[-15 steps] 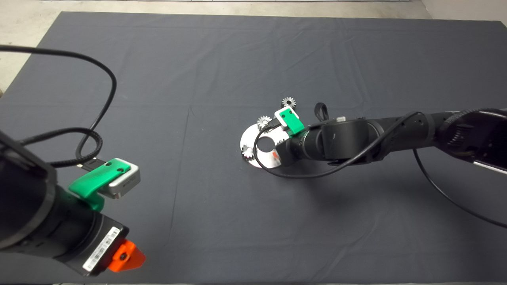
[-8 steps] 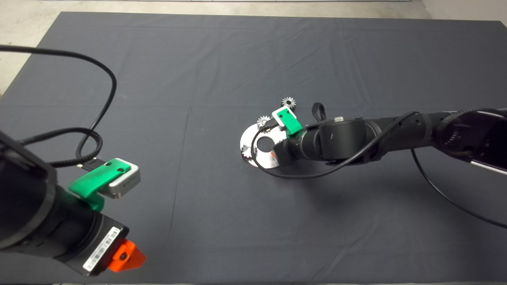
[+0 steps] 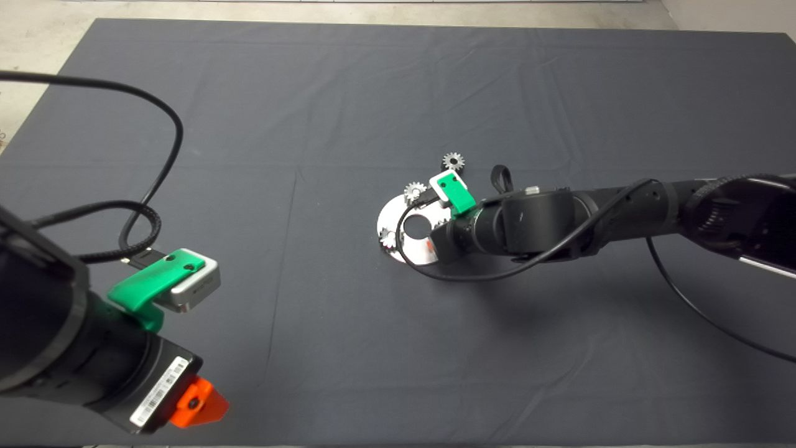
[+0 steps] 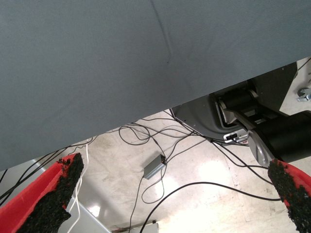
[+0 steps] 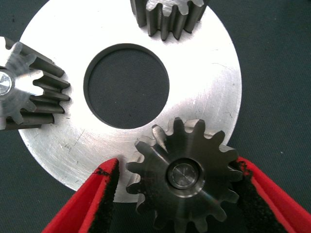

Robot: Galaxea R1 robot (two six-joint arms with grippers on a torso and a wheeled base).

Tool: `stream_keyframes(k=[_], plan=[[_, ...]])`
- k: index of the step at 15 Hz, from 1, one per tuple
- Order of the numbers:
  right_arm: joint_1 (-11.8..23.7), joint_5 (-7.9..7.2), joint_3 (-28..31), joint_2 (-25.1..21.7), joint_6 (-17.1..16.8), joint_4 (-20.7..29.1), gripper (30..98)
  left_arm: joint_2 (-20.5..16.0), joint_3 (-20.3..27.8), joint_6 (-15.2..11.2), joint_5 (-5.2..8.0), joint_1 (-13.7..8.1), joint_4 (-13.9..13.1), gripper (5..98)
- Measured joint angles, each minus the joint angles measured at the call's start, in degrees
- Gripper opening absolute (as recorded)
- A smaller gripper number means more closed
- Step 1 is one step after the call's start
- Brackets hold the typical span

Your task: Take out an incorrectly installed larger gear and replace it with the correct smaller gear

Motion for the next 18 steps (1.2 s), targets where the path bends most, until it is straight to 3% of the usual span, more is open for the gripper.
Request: stream_keyframes(k=[1, 6, 18], plan=[[0.06, 0.02, 0.11, -0.22, 0.78, -0.01, 55.8, 0.0, 0.0, 0.0, 0.0, 0.0, 0.0, 97.7], [0.04, -0.32, 0.22, -0.27, 1.65, -0.01, 51.8, 0.0, 0.02, 0.0, 0.0, 0.0, 0.0, 97.7], [0.04, -0.65, 0.2, -0.06, 1.65, 0.0, 48.9, 0.0, 0.02, 0.0, 0.0, 0.01, 0.0, 97.7]])
